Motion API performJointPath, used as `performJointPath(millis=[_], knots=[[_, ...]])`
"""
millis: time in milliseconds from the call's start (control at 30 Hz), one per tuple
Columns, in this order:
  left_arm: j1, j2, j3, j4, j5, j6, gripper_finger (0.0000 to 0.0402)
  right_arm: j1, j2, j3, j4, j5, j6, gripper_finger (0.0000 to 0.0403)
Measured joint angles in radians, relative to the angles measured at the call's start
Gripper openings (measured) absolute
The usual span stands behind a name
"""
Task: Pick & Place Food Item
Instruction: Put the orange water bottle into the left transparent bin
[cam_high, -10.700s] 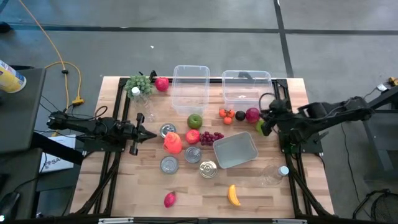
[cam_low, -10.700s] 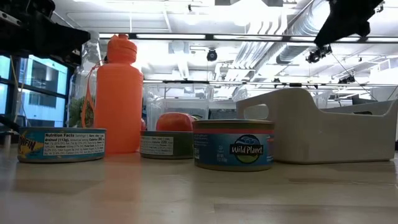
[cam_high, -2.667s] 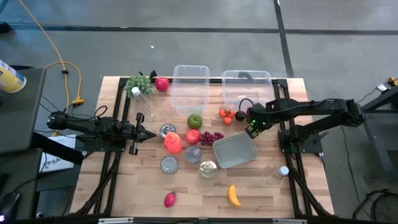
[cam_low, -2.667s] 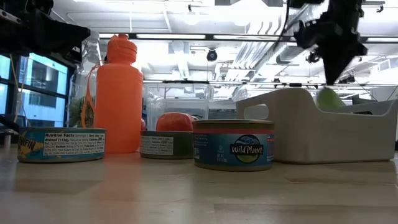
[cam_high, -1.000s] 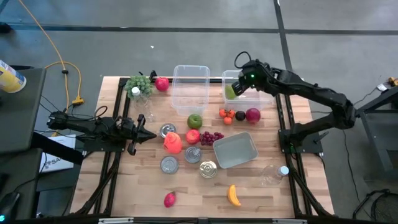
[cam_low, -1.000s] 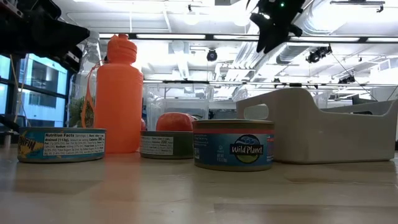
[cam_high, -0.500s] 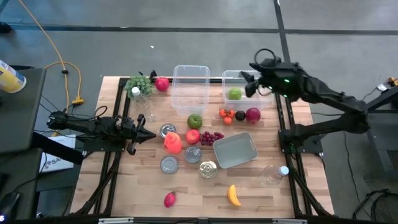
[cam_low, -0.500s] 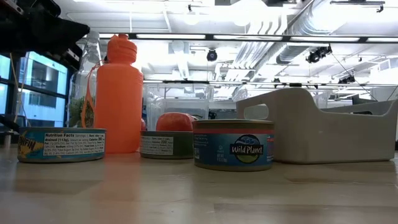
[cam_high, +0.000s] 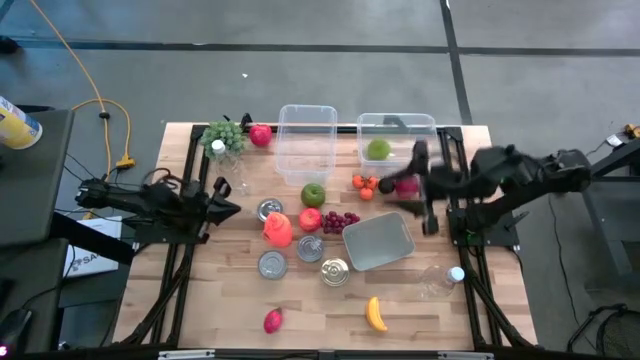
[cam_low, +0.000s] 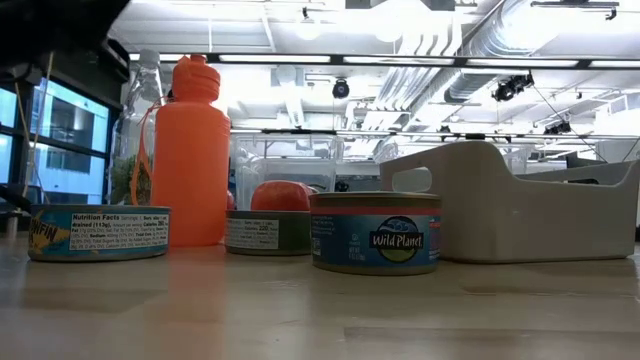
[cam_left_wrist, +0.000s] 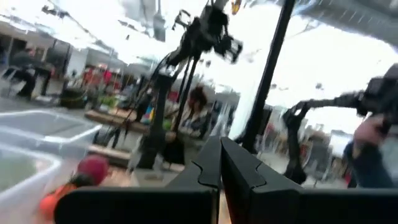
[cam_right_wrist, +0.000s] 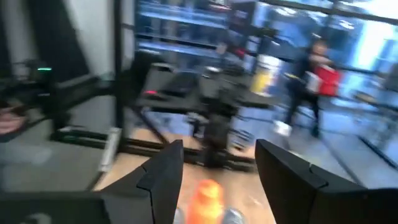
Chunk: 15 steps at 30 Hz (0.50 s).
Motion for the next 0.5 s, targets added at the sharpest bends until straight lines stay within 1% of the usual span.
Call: performJointPath(millis=[67, 133, 233, 300, 400, 500], knots=[[-0.003, 0.0, 0.0, 0.02, 0.024, -0.019, 0.0, 0.064, 0.036, 0.0, 0.004, -0.003, -0.023, 0.018], [-0.009, 0.0, 0.0, 0.018, 0.038, -0.008, 0.0, 0.112, 0.083, 0.0, 0.01, 0.02, -0.049, 0.0173], [-0.024, 0.002, 0.015, 0.007, 0.057, -0.004, 0.0, 0.158, 0.164, 0.0, 0.03, 0.122, -0.072, 0.0162], [-0.04, 0.016, 0.043, -0.051, 0.075, 0.022, 0.0, 0.178, 0.217, -0.002, 0.041, 0.195, -0.063, 0.0154], [-0.082, 0.065, 0.123, -0.096, 0.099, 0.112, 0.0, 0.182, 0.298, -0.001, 0.076, 0.315, -0.001, 0.0144], [-0.136, 0.143, 0.219, -0.159, 0.086, 0.24, 0.0, 0.181, 0.371, -0.001, 0.091, 0.399, 0.092, 0.0136]])
